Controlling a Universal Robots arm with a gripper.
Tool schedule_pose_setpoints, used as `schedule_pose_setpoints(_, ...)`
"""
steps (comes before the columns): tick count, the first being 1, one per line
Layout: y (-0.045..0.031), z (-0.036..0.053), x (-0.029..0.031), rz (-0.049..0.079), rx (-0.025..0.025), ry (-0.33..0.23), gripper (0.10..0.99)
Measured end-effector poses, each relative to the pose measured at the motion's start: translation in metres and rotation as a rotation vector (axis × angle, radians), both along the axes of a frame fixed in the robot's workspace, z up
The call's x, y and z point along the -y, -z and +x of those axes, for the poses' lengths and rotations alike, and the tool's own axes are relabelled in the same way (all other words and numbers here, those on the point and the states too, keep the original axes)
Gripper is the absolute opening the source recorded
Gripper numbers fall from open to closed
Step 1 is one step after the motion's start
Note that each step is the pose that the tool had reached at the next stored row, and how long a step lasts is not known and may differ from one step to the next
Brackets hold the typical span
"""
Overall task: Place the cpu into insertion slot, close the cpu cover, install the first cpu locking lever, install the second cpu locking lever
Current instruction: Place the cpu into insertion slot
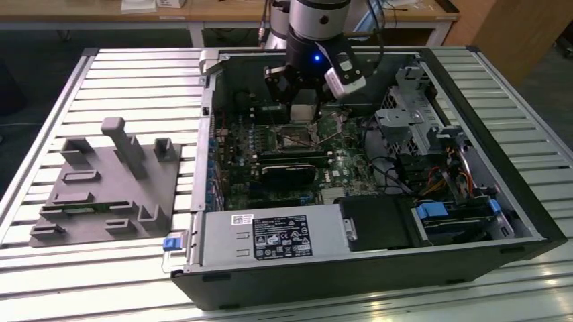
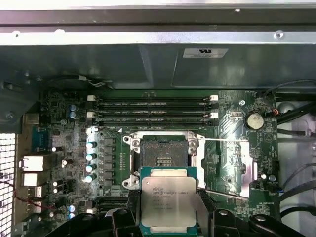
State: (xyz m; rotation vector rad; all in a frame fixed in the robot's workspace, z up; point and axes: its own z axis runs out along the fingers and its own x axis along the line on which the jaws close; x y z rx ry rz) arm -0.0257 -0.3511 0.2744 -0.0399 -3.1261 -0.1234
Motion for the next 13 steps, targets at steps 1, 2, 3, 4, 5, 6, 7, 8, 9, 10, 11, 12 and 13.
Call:
schedule_pose_setpoints(1,0.0018,0.0000,-0.0006,0.000,0.0000,0.000,0.537)
schedule_pose_setpoints(2,0.0038,0.0000,-0.0012,-0.001,0.0000,0.000,0.537)
schedule_pose_setpoints(3,0.0056,0.0000,-0.0017,-0.002,0.0001,0.000,0.537)
schedule_pose_setpoints(4,0.0073,0.0000,-0.0022,-0.002,0.0000,0.000,0.537)
schedule_pose_setpoints(5,0.0090,0.0000,-0.0027,-0.003,0.0000,0.000,0.537)
schedule_pose_setpoints(6,0.0110,0.0000,-0.0032,-0.004,-0.0001,0.000,0.537)
schedule_pose_setpoints(7,0.0128,0.0000,-0.0037,-0.005,0.0000,0.000,0.537)
schedule_pose_setpoints(8,0.0146,0.0000,-0.0042,-0.005,0.0000,0.000,0.537)
schedule_pose_setpoints(9,0.0164,0.0000,-0.0046,-0.006,0.0000,0.000,0.537)
schedule_pose_setpoints(10,0.0182,0.0000,-0.0051,-0.007,0.0000,0.000,0.537)
schedule_pose_setpoints(11,0.0200,0.0000,-0.0055,-0.007,-0.0001,0.000,0.537)
schedule_pose_setpoints(12,0.0218,0.0000,-0.0060,-0.008,0.0000,0.000,0.537)
schedule_pose_setpoints(13,0.0233,0.0000,-0.0065,-0.008,0.0000,0.000,0.537)
